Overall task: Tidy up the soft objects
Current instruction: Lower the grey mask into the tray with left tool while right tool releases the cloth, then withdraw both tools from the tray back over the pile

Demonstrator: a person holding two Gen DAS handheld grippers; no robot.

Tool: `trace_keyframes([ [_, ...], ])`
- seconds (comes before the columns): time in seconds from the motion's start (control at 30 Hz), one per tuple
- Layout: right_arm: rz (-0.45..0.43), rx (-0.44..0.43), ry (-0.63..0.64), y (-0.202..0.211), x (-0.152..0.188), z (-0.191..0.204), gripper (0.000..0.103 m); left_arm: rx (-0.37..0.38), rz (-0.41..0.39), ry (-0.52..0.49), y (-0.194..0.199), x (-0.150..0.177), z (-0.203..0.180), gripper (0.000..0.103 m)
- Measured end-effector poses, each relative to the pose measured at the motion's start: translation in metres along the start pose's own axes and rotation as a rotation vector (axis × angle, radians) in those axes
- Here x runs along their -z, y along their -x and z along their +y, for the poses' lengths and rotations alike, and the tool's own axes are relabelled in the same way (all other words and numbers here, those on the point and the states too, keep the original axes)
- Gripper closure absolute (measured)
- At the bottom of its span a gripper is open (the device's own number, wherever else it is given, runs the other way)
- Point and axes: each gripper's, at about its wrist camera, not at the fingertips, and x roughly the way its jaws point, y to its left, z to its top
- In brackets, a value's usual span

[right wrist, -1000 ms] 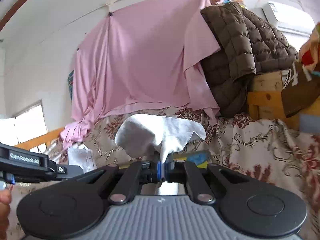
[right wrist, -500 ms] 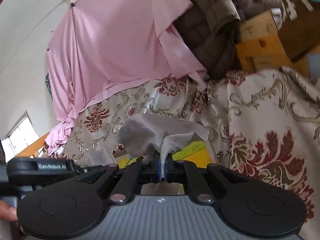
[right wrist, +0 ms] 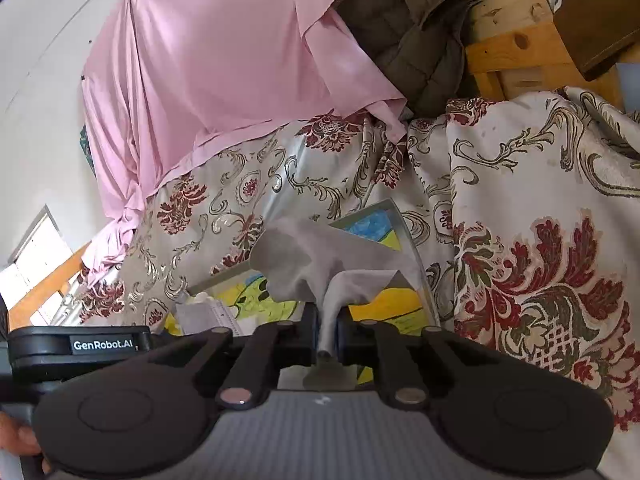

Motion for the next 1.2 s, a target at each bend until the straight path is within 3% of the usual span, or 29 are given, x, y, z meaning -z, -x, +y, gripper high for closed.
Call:
trace_keyframes([
  [0.1,0.005,-0.002,-0.002,-0.001,0.000,-0.001,0.087,-0.021,0.004,-0.018,-0.001,0.002,-0.003,0.079],
  [0.27,0.013,0.014,0.023,-0.001,-0.001,0.002,0.058,-0.036,0.001,-0.018,-0.002,0.004,-0.002,0.072],
  [0.3,0.015,0.019,0.033,0.000,-0.001,0.003,0.057,-0.038,0.002,-0.018,-0.003,0.004,-0.002,0.070],
  [0.37,0.021,0.027,0.046,0.002,-0.001,0.004,0.050,-0.040,-0.001,-0.020,-0.003,0.004,-0.002,0.066],
  [0.43,0.021,0.032,0.058,0.005,-0.003,0.006,0.046,-0.044,-0.010,-0.025,-0.001,0.004,-0.003,0.055],
  [0.57,0.007,0.041,0.082,0.017,-0.010,0.010,0.033,-0.055,-0.029,-0.021,0.004,0.002,-0.004,0.047],
  [0.83,-0.057,0.048,0.116,0.060,-0.025,0.024,0.015,-0.080,-0.093,-0.018,0.035,-0.003,-0.012,0.024],
  [1.2,-0.171,0.058,0.153,0.151,-0.037,0.050,0.001,-0.059,-0.187,-0.008,0.119,0.005,-0.031,0.012],
])
